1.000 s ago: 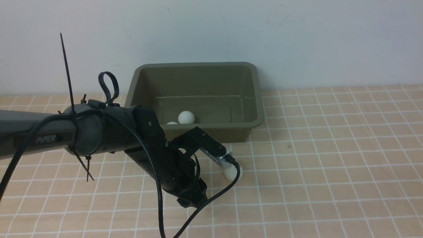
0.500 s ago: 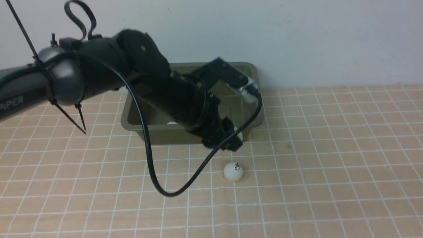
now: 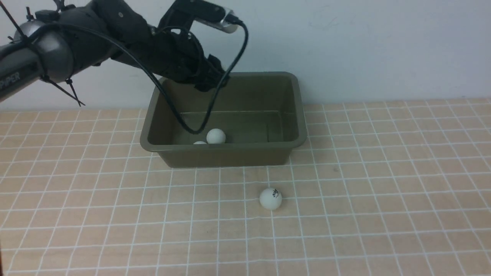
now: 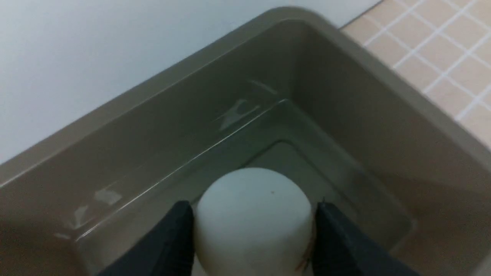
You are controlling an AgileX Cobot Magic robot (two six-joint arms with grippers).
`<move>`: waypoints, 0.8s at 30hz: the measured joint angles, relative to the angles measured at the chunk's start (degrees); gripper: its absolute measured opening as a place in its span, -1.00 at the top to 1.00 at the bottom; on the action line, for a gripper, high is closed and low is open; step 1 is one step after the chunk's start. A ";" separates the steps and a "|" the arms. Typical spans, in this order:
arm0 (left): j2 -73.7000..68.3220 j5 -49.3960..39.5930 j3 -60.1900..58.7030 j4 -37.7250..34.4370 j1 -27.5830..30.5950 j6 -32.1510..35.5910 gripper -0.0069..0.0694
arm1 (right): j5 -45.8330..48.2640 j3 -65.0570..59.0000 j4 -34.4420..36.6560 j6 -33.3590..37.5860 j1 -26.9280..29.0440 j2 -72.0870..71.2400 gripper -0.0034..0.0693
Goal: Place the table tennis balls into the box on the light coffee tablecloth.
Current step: 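Drop the ball into the bin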
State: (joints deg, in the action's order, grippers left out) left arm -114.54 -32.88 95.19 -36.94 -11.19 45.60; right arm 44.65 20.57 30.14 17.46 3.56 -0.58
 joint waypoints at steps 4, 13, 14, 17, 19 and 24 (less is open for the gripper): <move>-3.99 0.00 1.08 0.90 1.81 2.70 -0.02 | 0.00 0.00 0.00 0.00 0.00 0.00 -0.15; -3.29 -5.71 4.05 1.26 1.70 7.01 -0.20 | 0.00 0.00 0.00 0.00 0.00 0.00 -0.15; -2.38 -7.06 4.76 1.30 1.70 5.46 -0.25 | 0.00 0.00 0.00 0.00 0.00 0.00 -0.15; 0.43 -11.77 7.05 1.54 1.70 -0.09 -0.30 | 0.00 0.00 0.00 0.00 0.00 0.00 -0.15; 3.34 -14.66 9.29 3.27 1.70 -2.96 -0.30 | 0.00 0.00 0.17 0.00 0.00 0.00 -0.15; 8.43 -18.85 12.29 7.68 1.70 -5.53 -0.23 | 0.00 0.00 0.17 0.00 0.00 0.00 -0.15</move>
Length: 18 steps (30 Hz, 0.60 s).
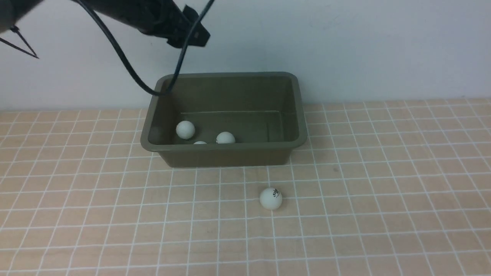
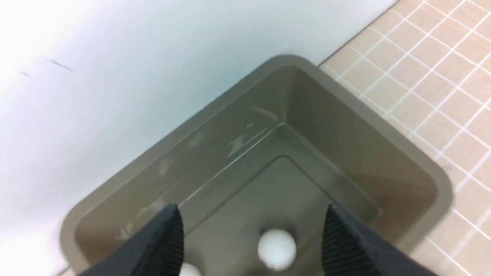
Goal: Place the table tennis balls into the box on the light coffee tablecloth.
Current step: 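Drop the ball into the bin, then reach for and grasp a ping pong ball on the table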
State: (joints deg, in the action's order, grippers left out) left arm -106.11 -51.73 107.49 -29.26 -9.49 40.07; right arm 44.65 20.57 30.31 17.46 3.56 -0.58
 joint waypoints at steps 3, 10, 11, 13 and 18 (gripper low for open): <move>2.87 -6.89 0.17 -0.26 0.00 -2.46 -0.17 | 0.00 0.00 0.00 0.00 0.00 0.00 -0.15; 5.58 -18.93 0.57 -2.64 -1.00 -6.59 -0.07 | 0.06 0.00 0.67 0.36 0.00 0.00 -0.15; 5.50 -18.93 0.20 -2.20 -1.86 -7.55 -0.07 | 0.06 0.00 1.20 0.79 0.00 0.00 -0.15; 5.46 -18.98 -0.63 -0.82 -4.35 -8.51 -0.07 | 0.24 0.00 1.97 1.85 0.00 0.00 -0.15; 4.34 -19.19 -2.95 7.44 -13.66 -9.25 -0.07 | 0.96 0.00 3.65 4.14 0.00 0.00 -0.15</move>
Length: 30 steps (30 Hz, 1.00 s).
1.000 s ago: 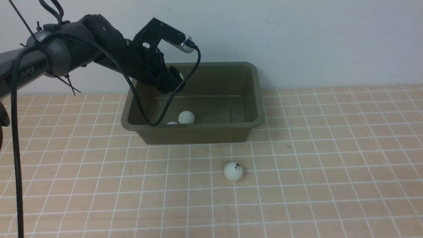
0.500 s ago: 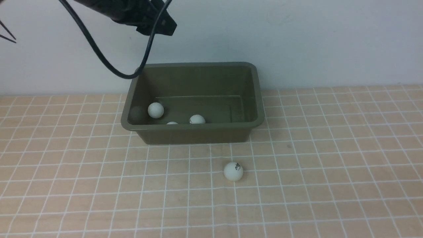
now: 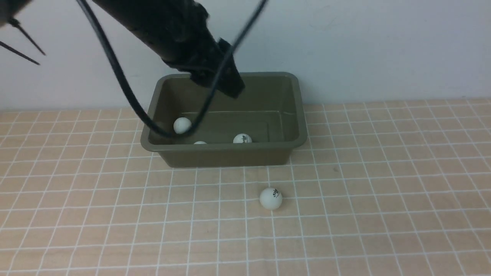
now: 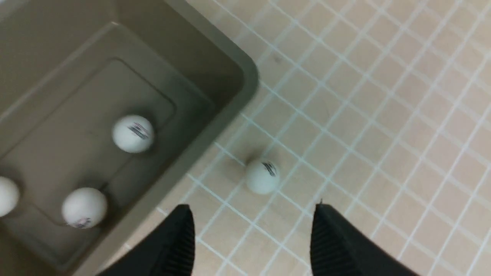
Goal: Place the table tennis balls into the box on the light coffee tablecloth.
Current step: 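Reach for and grasp a ping pong ball on the table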
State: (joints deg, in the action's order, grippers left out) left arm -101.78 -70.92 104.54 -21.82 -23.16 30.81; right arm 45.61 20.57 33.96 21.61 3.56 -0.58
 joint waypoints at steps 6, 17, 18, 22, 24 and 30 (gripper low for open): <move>-6.13 -0.42 -1.63 14.61 -8.70 -5.54 -0.07 | 0.12 0.00 0.57 0.61 0.00 0.00 -0.15; -13.60 -0.10 -1.69 16.02 -11.36 -7.85 -0.07 | 0.14 0.00 0.79 1.43 0.00 0.00 -0.15; -13.65 0.00 -1.69 16.02 -11.36 -7.85 -0.07 | 0.14 0.00 0.85 1.48 0.00 0.00 -0.15; -12.87 0.00 -1.69 16.40 -11.36 -7.62 -0.06 | 0.31 0.00 1.11 1.53 0.00 0.00 -0.15; -11.87 0.00 -1.69 17.07 -11.36 -7.49 -0.02 | 0.43 0.00 1.46 2.00 0.00 0.00 -0.15; -3.90 0.12 -1.69 20.02 -11.36 -7.24 0.20 | 1.66 0.00 6.55 8.63 0.00 0.00 -0.15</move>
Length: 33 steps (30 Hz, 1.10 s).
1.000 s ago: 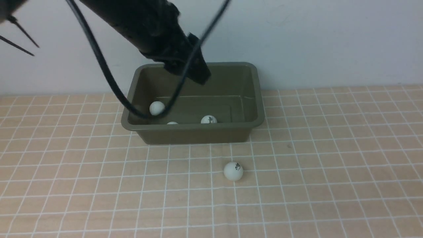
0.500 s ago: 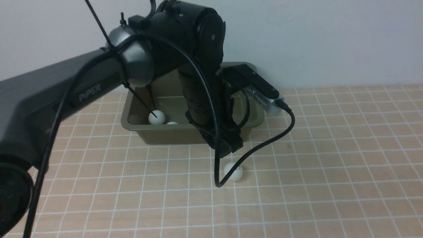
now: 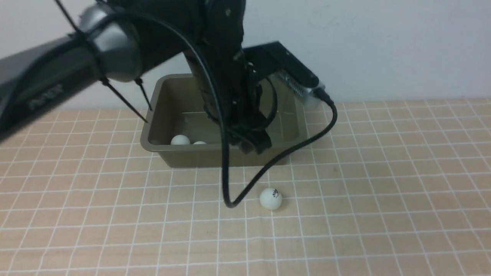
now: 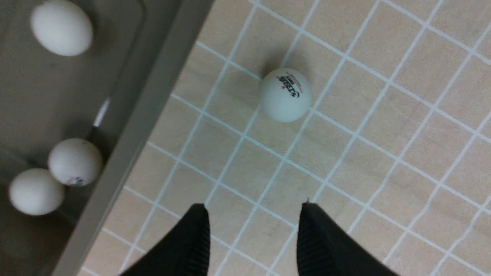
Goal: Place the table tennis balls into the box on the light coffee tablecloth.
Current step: 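Reach for and grasp a ping pong ball on the table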
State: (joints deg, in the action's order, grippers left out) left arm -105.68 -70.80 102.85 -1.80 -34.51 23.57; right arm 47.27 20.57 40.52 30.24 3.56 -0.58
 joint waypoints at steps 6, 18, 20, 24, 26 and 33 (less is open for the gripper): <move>10.84 5.67 0.06 0.27 0.00 -0.68 0.34 | 0.05 0.00 4.18 5.55 0.00 0.00 -0.15; 21.96 -0.81 0.06 11.80 3.82 -7.62 0.34 | 0.05 0.00 11.15 14.02 0.00 0.00 -0.15; 23.86 -1.22 0.06 14.29 4.45 -8.94 0.34 | 0.05 0.01 15.65 16.66 0.00 1.04 -0.15; 25.90 -1.73 0.06 15.75 4.49 -9.82 0.34 | 2.57 0.55 20.43 23.34 0.00 6.90 -0.15; 26.48 -2.05 0.06 16.35 4.49 -9.93 0.34 | 5.69 1.96 21.59 28.05 0.00 11.38 -0.15; 26.67 -2.10 0.06 18.00 4.49 -10.34 0.34 | 12.95 12.43 22.23 33.12 0.00 25.69 -0.15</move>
State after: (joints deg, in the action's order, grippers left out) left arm -79.01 -72.90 102.91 16.20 -30.02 13.23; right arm 60.22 33.00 62.74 63.36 3.56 25.11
